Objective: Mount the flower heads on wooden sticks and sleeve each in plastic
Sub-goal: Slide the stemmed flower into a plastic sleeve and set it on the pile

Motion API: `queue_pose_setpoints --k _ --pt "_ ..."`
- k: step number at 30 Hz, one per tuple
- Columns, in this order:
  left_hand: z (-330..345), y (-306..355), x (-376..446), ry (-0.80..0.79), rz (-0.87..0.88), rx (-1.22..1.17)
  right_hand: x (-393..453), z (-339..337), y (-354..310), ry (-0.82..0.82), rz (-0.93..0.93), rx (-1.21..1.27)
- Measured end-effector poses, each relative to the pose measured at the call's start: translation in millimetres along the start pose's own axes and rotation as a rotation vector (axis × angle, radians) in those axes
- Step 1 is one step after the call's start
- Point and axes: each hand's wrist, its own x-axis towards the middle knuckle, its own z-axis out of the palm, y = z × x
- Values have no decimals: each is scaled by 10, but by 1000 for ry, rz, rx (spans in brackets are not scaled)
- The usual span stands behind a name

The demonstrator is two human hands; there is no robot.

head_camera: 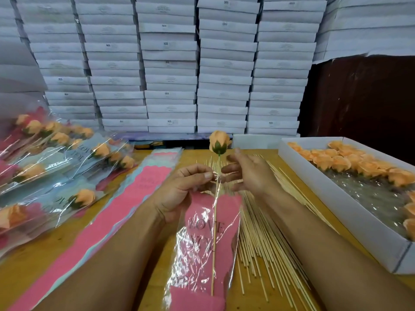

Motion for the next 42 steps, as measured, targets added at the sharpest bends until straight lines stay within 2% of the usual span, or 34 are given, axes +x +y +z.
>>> queue_pose_setpoints --k 3,6,9,15,25,37,42 --pt "8 -7 -4 -35 -13 8 28 -55 -30 -81 85 359" --pt "5 -28 -9 -85 -35 59 7 -90 -55 -196 81 471" --pt "12 -41 -2 -115 -45 75 -20 -88 -83 -219 88 430" --pt "16 -65 14 -115 -34 80 -45 -81 -80 -139 57 304" --pt "42 -56 23 0 30 114 -63 -45 -60 -133 60 108" --pt "104 -32 24 198 104 76 -150 -10 -131 -244 -13 48" --pt "158 -14 31 213 157 25 -152 -6 -115 -271 19 32"
